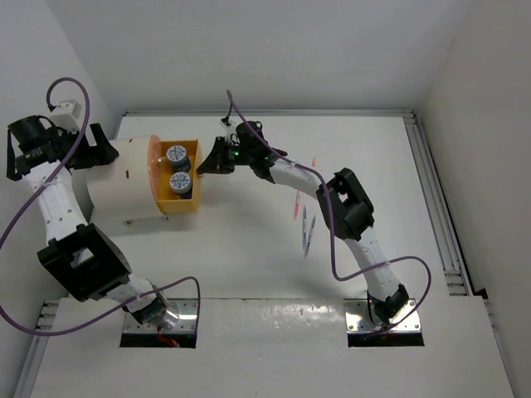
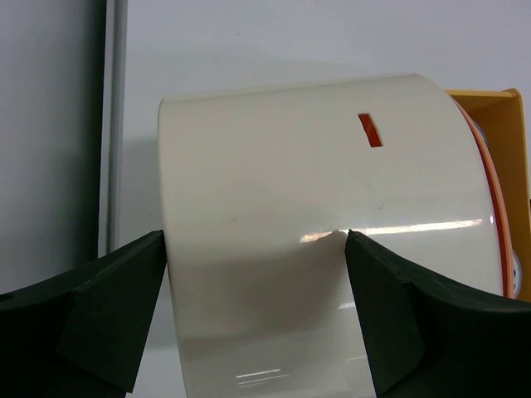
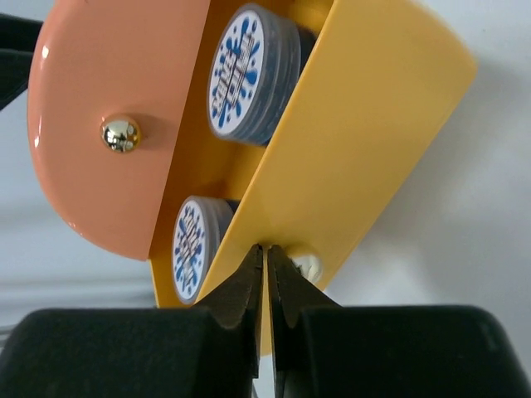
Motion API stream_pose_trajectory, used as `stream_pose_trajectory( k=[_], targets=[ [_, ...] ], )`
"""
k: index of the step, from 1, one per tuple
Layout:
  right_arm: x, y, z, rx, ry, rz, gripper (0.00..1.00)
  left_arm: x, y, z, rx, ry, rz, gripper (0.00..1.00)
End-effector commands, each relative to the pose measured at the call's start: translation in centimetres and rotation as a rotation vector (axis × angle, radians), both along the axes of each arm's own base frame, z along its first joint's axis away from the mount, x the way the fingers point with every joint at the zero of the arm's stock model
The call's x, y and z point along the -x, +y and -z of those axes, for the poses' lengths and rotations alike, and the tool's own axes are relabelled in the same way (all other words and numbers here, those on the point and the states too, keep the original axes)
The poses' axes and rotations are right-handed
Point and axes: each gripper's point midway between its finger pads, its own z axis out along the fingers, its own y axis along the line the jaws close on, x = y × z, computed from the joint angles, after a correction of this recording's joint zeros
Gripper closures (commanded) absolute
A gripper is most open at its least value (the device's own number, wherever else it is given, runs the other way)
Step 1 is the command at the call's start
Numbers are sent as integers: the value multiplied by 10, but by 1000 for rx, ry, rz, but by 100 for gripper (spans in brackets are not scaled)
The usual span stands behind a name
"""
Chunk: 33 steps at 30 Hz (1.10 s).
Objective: Sort the stationery into containers
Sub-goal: Close the drawer in the storage box.
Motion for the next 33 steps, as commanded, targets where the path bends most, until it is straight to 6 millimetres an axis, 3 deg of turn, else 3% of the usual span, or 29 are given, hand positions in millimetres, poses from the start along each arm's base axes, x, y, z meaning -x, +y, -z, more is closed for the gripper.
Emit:
stream_pose_trajectory(
  k=[1,7,11,17,20,23,25,27,33],
  targets=[
    [21,42,-10,-65,-55,-33,94,22,-44,48,87,171,127,9],
    [37,51,-10,-89,-68,-97,91,23,-59,62,105,209,190,10],
    [34,44,3,-45,-95,-97,88,24,-62,66,109,223,209,11],
    [2,23,21,34,-122,13,85,23,-56,70,92,237,186,11],
    [-15,6,21,53,-132,67,85,21,-51,72,79,242,167,11],
    [-26,-6,9,60,-174,99,84,20,-48,78,86,257,162,10],
    [-30,-10,7,72,-183,111,78,19,-47,80,95,261,158,11],
    [-33,-12,8,81,-202,114,70,17,-47,81,101,261,162,10],
    [-50,4,-3,39,-233,144,66,15,-46,88,117,283,168,11]
  ],
)
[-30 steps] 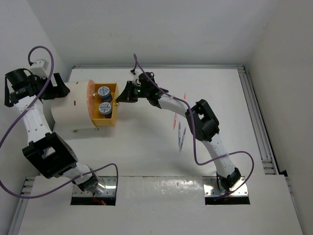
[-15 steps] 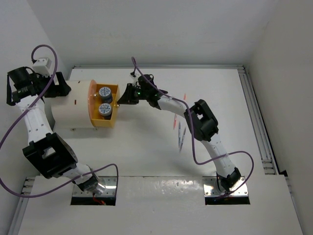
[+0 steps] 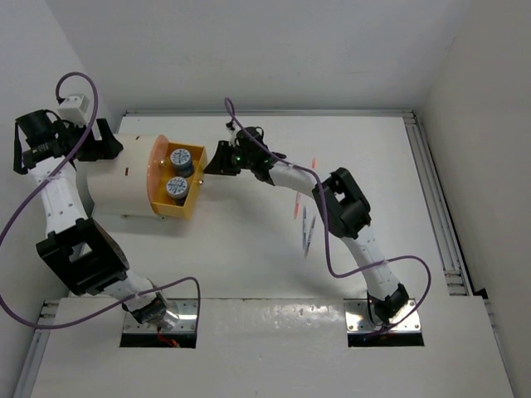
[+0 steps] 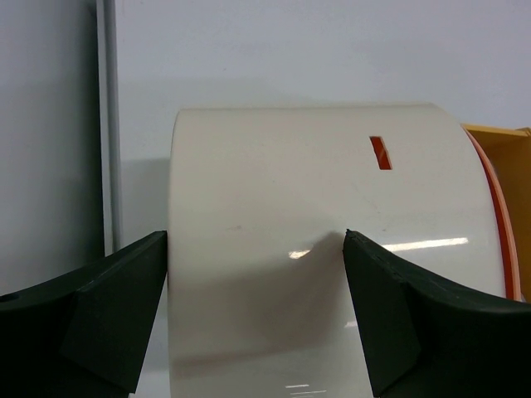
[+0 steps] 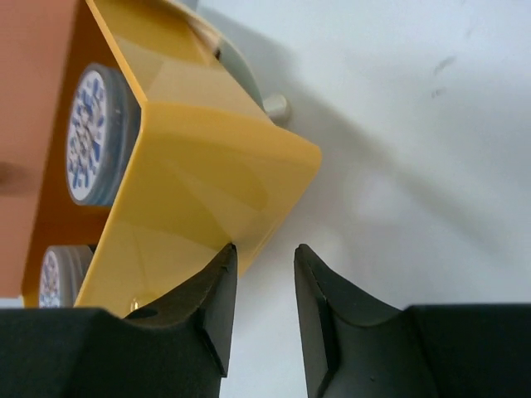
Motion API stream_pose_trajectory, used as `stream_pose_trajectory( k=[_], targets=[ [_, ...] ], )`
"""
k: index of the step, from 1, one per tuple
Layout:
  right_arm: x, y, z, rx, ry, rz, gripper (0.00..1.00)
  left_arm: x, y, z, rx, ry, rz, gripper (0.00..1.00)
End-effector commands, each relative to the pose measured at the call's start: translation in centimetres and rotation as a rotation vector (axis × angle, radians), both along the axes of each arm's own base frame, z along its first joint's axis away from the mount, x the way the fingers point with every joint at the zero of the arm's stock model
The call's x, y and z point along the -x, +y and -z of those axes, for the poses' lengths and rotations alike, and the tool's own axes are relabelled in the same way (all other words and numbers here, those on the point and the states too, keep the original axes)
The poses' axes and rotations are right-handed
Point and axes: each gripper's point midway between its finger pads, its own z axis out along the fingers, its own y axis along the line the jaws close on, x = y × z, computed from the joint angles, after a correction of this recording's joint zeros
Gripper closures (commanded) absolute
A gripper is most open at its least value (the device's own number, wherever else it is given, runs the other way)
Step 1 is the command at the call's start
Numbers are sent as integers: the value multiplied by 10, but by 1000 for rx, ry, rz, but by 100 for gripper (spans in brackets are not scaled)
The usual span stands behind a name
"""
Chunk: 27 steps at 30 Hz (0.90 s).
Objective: Sort the stationery into containers
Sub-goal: Close the drawer in the storage box.
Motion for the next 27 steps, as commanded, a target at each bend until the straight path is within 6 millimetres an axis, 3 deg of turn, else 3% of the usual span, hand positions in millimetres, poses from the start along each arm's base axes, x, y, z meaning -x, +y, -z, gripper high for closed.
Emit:
stream_pose_trajectory(
  k=[1,6,12,19,27],
  targets=[
    [-21,24,-54,-105,-144,13,66,40,-38,89,149,345,83,11],
    [-16,48,-69,-141,-196,-8,62,40,-44,100,169,375,112,11],
    [-10,61,-60,-147,-201,-15,58,39,-44,110,183,404,125,11],
    [3,64,-38,-126,-146,-37,62,41,-49,113,213,410,122,11],
    [2,91,-46,-205,-161,-31,61,54,-58,121,236,430,123,11]
  ],
)
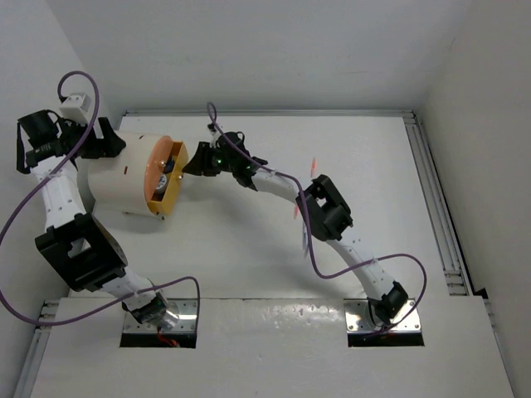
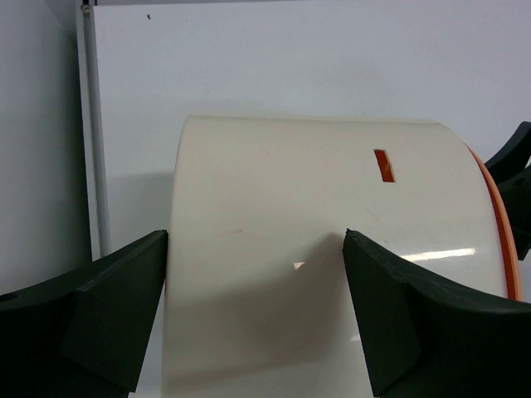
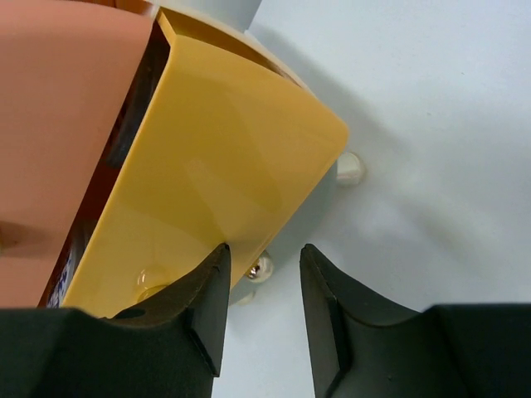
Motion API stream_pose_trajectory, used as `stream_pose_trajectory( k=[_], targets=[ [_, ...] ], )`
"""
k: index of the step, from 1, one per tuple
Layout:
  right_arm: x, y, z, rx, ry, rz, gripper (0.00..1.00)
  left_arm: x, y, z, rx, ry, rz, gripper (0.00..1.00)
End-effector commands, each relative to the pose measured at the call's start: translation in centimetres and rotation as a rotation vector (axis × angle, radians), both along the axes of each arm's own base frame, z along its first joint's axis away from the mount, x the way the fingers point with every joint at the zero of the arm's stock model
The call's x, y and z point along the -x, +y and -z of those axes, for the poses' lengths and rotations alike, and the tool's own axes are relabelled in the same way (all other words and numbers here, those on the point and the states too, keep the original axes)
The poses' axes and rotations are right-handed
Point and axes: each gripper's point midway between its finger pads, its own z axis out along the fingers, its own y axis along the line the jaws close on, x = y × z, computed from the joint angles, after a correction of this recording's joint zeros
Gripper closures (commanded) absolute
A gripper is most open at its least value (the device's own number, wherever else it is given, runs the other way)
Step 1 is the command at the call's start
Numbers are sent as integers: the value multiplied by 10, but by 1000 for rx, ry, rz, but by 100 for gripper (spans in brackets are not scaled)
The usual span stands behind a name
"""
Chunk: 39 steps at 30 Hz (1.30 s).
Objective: Sort the stationery into containers
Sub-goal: Close the drawer in the storage box.
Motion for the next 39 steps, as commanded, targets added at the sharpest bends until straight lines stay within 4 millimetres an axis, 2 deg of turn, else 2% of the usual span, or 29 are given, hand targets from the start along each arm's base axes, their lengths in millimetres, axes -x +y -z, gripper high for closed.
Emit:
stream_pose_trajectory(
  k=[1,5,11,14,17,23,29,30,32,34,39],
  targets=[
    [11,34,-44,-140,-84,-27,61,69,-55,113,197,462,86,11],
    [19,43,-43,-169,-63,-29,59,78,-66,122,245,495,76,13],
    [17,44,-49,-181,-73,-11,57,95,-88,137,362,556,38,16],
    [14,43,-52,-176,-87,2,55,97,-96,140,415,564,7,16],
    [12,41,-57,-177,-101,9,54,96,-95,137,405,553,-17,17],
    [-2,27,-65,-165,-120,44,51,104,-103,131,448,571,-8,18],
    [-24,1,-72,-153,-133,80,50,118,-119,117,487,608,98,20],
    [-25,-3,-80,-158,-143,81,50,119,-121,116,489,612,120,20],
    [-30,-12,-77,-149,-134,87,50,124,-126,116,506,634,135,20],
    [-36,-22,-80,-145,-140,92,49,126,-128,115,517,636,145,20],
    [-43,-33,-87,-140,-155,98,49,125,-131,112,552,621,136,20]
  ],
)
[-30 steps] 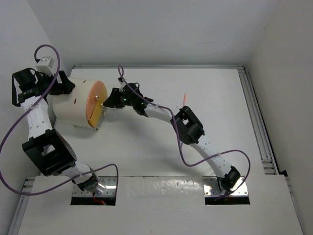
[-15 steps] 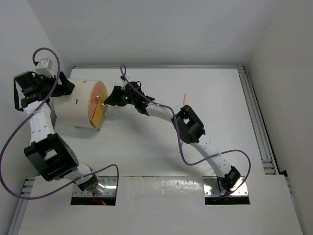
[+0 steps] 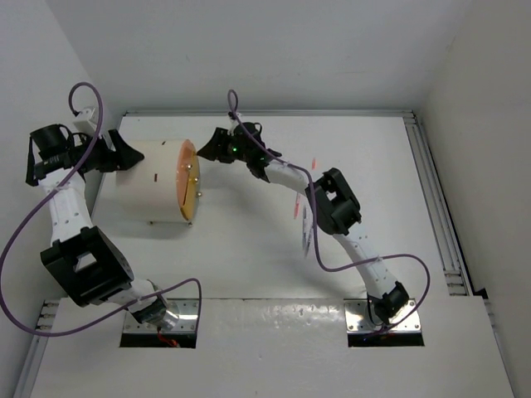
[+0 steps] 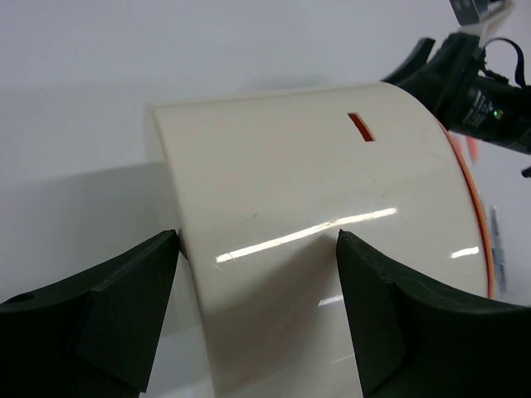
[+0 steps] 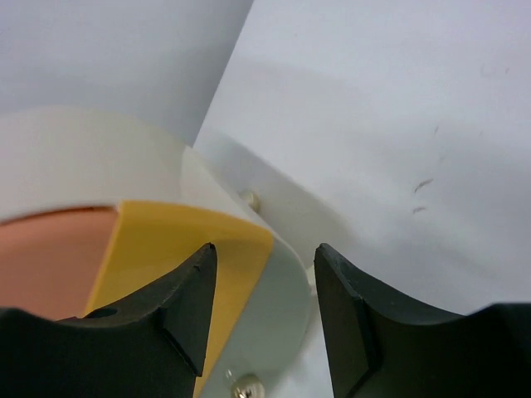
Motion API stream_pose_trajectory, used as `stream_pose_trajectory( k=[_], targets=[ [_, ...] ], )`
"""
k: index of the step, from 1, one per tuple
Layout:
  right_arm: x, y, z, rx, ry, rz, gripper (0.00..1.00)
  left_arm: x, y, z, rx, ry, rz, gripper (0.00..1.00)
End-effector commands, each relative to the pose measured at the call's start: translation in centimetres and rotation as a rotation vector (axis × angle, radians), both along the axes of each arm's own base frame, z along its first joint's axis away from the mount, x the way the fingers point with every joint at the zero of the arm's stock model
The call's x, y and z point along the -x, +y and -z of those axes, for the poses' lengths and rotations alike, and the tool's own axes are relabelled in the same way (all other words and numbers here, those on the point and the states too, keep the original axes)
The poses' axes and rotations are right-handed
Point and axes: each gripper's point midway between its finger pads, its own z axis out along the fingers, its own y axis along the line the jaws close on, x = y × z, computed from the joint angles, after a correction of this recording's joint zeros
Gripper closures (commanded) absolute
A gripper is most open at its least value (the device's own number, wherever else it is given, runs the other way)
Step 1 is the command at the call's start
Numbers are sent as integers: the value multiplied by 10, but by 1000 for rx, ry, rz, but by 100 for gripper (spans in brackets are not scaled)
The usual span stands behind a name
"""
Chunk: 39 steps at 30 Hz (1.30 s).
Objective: Sort the stationery into containers
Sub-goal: Close the drawer in the storage box, then open the drawer in the storage box.
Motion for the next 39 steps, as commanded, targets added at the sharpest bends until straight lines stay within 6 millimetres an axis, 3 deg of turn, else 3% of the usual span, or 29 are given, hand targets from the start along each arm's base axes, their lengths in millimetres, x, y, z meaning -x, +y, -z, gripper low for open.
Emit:
stream_pose_trajectory(
  k=[1,4,6,7,9,10,11,12,13,14,15,17,20,21,25,32,39],
  targets=[
    [7,7,-85,-102,-149,-40,49,89,-68,92,300,560,70,19],
    [11,9,-89,-113,-151,-56,49,77,-46,77,282,474,-23,19],
    [14,7,-86,-109,-142,-73,49,64,-11,61,216,385,-156,19],
    [17,5,-94,-114,-152,-83,49,60,3,39,156,301,-200,19],
    [26,-2,-86,-95,-140,-114,50,49,36,9,35,165,-307,19],
    [24,-9,-87,-92,-139,-111,50,50,42,-13,-29,98,-336,19],
    [28,-15,-99,-98,-149,-118,50,48,53,-29,-101,52,-371,20],
    [32,-23,-88,-81,-124,-129,53,45,56,-44,-154,3,-368,19],
    [30,-33,-89,-73,-125,-126,54,46,62,-64,-229,-46,-371,20],
    [32,-42,-103,-78,-138,-125,55,45,62,-72,-262,-66,-362,19],
    [36,-50,-93,-60,-115,-132,56,46,62,-77,-286,-71,-353,19],
    [33,-71,-100,-47,-122,-128,58,44,52,-96,-355,-127,-221,19],
    [31,-92,-111,-61,-94,-148,59,47,12,-91,-324,-125,23,19],
    [29,-98,-123,-78,-98,-151,58,50,3,-86,-307,-95,54,19],
    [53,-91,-149,-170,-32,-243,51,45,-34,-72,-336,-67,189,20],
    [93,-51,-144,-264,148,-302,49,37,-60,-41,-412,20,195,20],
    [107,-28,-133,-274,201,-333,49,36,-78,-23,-478,72,198,21]
  ],
)
